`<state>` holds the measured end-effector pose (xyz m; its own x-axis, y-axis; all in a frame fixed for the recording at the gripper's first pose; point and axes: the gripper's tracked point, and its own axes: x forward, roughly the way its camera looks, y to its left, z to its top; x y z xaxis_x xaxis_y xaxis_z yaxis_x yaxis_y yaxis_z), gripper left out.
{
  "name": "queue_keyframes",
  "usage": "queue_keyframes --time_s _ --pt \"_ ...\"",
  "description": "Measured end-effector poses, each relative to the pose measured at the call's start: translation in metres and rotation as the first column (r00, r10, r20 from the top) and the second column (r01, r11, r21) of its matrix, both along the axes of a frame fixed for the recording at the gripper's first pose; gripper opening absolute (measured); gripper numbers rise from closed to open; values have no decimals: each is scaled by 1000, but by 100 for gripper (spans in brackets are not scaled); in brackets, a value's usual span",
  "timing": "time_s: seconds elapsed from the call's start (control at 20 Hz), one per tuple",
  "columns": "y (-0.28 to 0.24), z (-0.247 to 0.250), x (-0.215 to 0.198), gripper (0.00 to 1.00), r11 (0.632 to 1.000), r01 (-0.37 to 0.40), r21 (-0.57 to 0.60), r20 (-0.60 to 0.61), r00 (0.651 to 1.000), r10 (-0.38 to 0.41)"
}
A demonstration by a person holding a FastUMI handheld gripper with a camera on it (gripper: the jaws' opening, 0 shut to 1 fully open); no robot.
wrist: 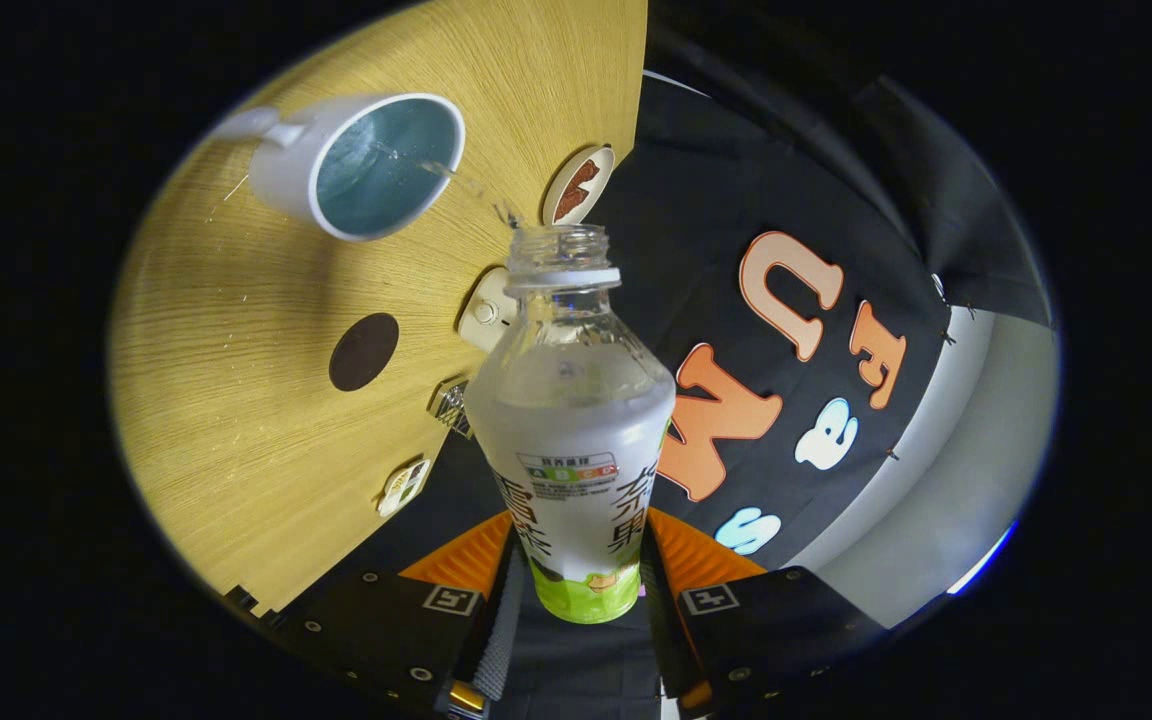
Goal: Take the bottle from table, then pour the juice into the cup, finally place the bottle on the coaster
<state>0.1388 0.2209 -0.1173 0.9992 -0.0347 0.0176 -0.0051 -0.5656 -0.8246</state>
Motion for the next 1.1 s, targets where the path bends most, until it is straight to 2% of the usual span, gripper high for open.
queue_keyframes --time_s 0.55,0.9,1.1 --pt "6 8 -4 58 999 -8 -44 9 1000 9" --pt "-1 -7 -5 58 1000 8 19 -36 999 -8" --pt "-17 -31 -8 58 993 55 101 -98 994 -45"
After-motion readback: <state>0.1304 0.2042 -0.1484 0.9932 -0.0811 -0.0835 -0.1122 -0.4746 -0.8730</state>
